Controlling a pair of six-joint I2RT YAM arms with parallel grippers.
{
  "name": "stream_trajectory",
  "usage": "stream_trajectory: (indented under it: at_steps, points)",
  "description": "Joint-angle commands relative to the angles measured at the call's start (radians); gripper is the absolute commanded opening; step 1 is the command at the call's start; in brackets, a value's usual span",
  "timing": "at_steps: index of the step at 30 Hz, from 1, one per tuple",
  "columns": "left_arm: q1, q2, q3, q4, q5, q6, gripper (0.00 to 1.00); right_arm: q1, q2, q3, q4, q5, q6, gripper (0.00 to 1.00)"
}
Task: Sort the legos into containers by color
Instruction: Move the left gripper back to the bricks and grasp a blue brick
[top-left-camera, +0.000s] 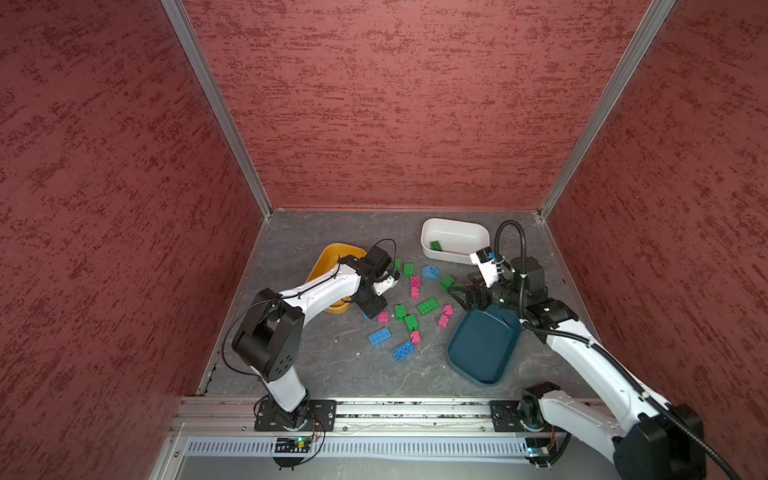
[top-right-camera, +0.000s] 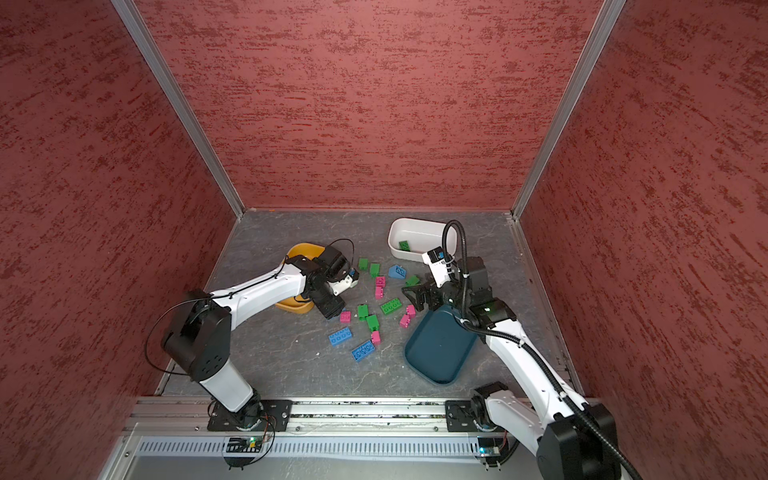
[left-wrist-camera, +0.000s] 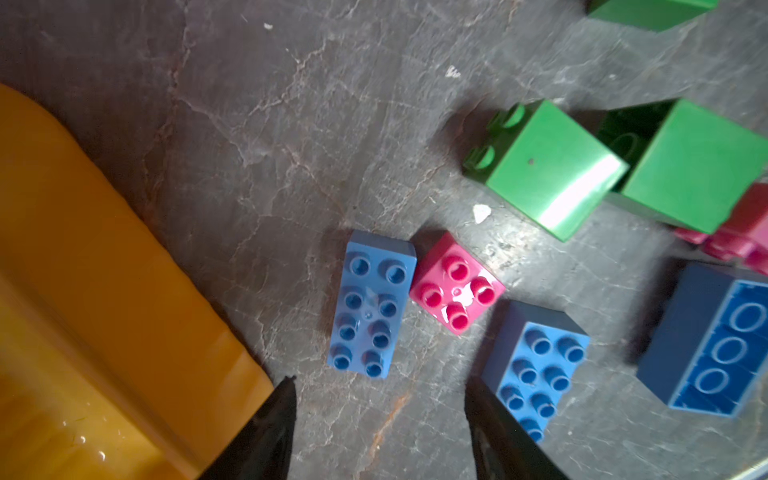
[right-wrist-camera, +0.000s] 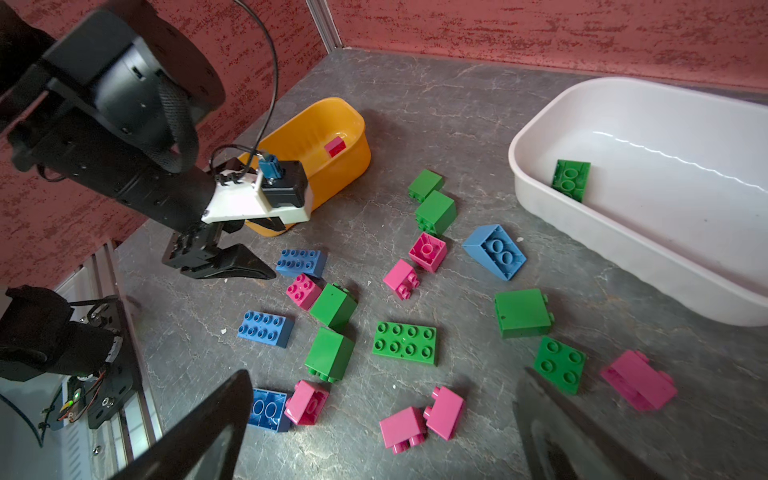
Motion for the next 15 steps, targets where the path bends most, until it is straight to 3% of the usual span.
stream_trajectory:
  at_steps: [1, 11, 15]
  points:
    - [0.003, 0.039, 0.000, 0.061, -0.025, 0.045, 0.62, 0.006, -0.029, -0.017, -0.011, 0.001, -0.003, 0.99]
    - [0.005, 0.119, 0.003, 0.055, -0.056, 0.064, 0.56, 0.006, -0.044, -0.032, -0.025, 0.014, -0.013, 0.99]
    - [0.006, 0.144, 0.006, 0.061, -0.039, 0.062, 0.48, 0.006, -0.042, -0.033, -0.025, 0.020, -0.017, 0.99]
